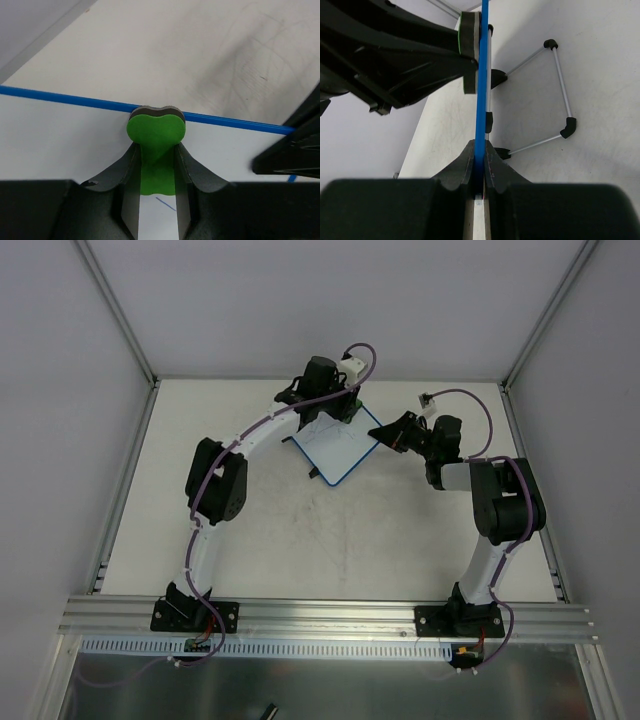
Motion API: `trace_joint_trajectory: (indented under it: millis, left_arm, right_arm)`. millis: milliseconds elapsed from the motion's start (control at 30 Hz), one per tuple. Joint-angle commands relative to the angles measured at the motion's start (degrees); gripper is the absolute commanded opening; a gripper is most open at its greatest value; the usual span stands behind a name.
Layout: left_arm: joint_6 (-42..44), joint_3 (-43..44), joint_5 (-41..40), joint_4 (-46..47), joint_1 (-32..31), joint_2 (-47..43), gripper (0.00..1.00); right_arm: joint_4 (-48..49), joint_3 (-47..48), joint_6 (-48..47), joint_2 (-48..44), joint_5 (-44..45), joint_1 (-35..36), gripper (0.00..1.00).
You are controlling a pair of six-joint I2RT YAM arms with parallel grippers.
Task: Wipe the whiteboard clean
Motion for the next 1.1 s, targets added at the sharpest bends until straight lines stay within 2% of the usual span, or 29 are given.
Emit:
trace_joint_trajectory:
  millis: [0,233,433,767,1067]
  left_arm:
    - [2.6,-3.5,7.3,-2.0,-4.7,-0.3,0.00]
    - [3.2,-6.3,5.2,-2.0,-5.6,-1.2,0.00]
    - [1.7,-4.3,1.5,-2.0,-5.3,0.7,0.00]
    - [-12.5,-5.5,2.8,-1.8,2.3,1.4,0.00]
    - [-19.7,-7.8,0.4,-1.9,7.4,2.5,0.00]
  right_arm:
    - [2.7,1.4,-2.2,-0.6,-6.4,1.9,0.00]
    - [2.7,1.4,-2.2,-0.6,-6.3,1.8,0.00]
    - [2.8,1.3,-2.2,-0.6,-6.2,1.9,0.00]
    - [2.8,1.5,-2.0,-0.4,-6.4,1.8,0.00]
    - [2.9,1.3,-2.1,-0.4,-6.4,1.9,0.00]
